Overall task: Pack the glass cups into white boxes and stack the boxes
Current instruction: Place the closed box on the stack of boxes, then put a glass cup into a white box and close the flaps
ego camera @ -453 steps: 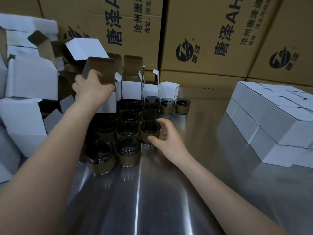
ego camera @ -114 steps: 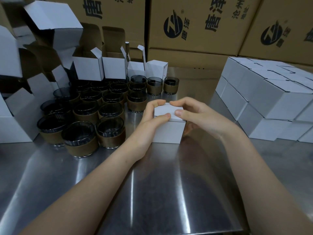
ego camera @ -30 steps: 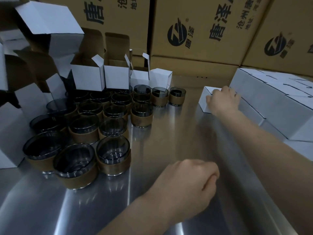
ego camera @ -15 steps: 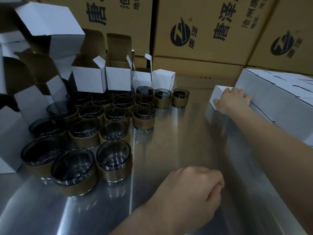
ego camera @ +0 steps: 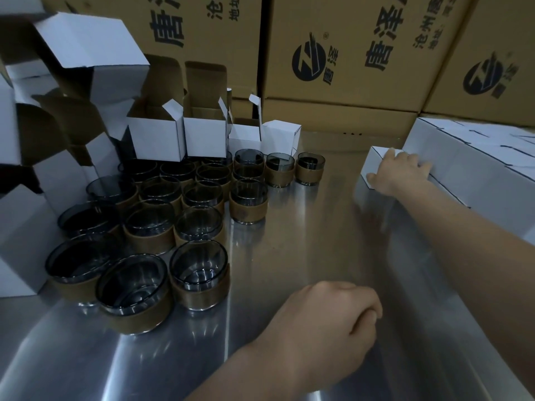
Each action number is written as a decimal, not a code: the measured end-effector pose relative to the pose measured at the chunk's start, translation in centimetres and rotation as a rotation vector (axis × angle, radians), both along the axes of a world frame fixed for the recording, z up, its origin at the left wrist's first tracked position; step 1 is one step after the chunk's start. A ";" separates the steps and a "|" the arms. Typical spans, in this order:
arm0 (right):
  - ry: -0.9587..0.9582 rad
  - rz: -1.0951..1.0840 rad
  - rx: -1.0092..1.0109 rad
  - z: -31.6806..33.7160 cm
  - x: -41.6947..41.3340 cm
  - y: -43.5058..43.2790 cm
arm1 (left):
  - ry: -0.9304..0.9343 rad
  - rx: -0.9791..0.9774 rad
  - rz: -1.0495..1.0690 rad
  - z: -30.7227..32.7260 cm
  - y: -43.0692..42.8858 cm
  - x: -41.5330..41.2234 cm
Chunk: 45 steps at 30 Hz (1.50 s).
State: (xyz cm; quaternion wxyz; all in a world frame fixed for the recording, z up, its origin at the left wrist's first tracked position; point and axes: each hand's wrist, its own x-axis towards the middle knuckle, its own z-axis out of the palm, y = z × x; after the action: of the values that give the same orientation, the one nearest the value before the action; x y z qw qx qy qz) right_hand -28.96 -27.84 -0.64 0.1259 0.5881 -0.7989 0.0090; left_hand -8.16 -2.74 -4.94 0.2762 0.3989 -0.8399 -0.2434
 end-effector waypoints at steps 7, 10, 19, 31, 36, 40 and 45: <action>-0.136 0.239 -0.145 0.9 3.1 3.1 | 0.066 -0.019 0.000 -0.3 -0.4 0.0; -0.399 0.468 -0.228 1.4 6.8 5.4 | 0.077 -0.039 0.002 -0.3 -0.5 0.0; -1.157 0.668 0.193 -0.3 15.8 10.1 | 0.162 -0.167 0.067 0.6 -0.4 0.8; -1.245 0.603 -0.009 -3.7 17.5 10.6 | 0.233 -0.233 0.120 1.5 0.0 1.3; -1.270 0.621 -0.096 -4.3 17.7 10.8 | 0.231 -0.241 0.123 1.6 0.2 1.3; -1.284 0.636 -0.144 -4.4 17.2 11.4 | 0.229 -0.249 0.137 1.7 0.2 1.3; -1.324 0.636 -0.182 -4.5 15.5 12.4 | 0.229 -0.282 0.164 1.6 0.3 1.2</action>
State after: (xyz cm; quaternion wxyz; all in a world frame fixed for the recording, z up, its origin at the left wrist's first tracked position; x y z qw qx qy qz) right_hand -13.43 -15.45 -5.11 -0.3428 0.6501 -0.4946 0.4639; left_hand -6.97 -2.46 -3.30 0.4418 0.3932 -0.7934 -0.1440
